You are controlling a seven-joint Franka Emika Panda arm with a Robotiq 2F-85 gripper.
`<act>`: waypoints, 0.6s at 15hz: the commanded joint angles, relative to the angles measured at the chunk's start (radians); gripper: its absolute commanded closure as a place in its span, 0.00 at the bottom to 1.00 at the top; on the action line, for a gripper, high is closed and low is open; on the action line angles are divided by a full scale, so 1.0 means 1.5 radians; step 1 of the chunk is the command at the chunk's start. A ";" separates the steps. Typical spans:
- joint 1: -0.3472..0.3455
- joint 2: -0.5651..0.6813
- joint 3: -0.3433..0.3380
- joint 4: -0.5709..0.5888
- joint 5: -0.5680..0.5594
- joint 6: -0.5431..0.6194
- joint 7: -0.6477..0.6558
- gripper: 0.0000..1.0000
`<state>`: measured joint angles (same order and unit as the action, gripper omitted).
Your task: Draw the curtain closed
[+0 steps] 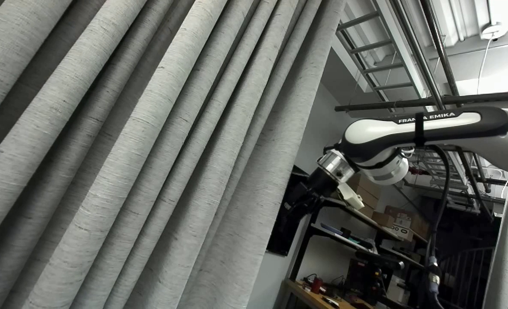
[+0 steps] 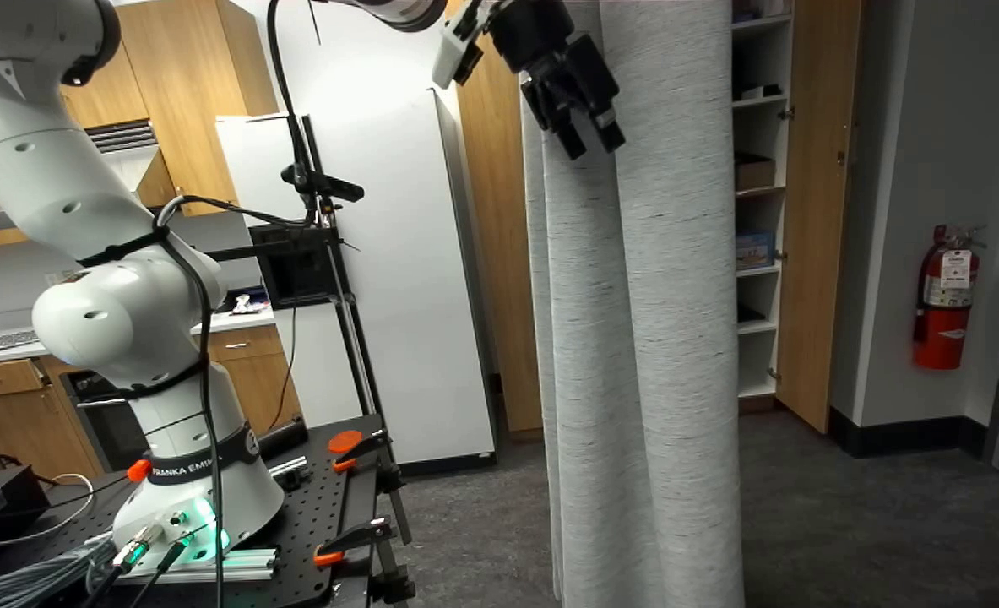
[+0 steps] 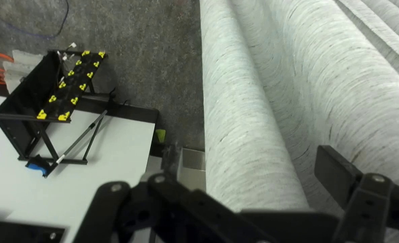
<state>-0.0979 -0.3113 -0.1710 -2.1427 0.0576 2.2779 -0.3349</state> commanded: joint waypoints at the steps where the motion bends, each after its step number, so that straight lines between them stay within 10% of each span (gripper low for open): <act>1: 0.026 0.076 -0.025 0.094 0.024 0.037 -0.104 0.00; 9: 0.031 0.142 -0.022 0.212 0.160 -0.041 -0.305 0.00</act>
<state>-0.0531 -0.1258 -0.1972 -1.8951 0.2364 2.2848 -0.6886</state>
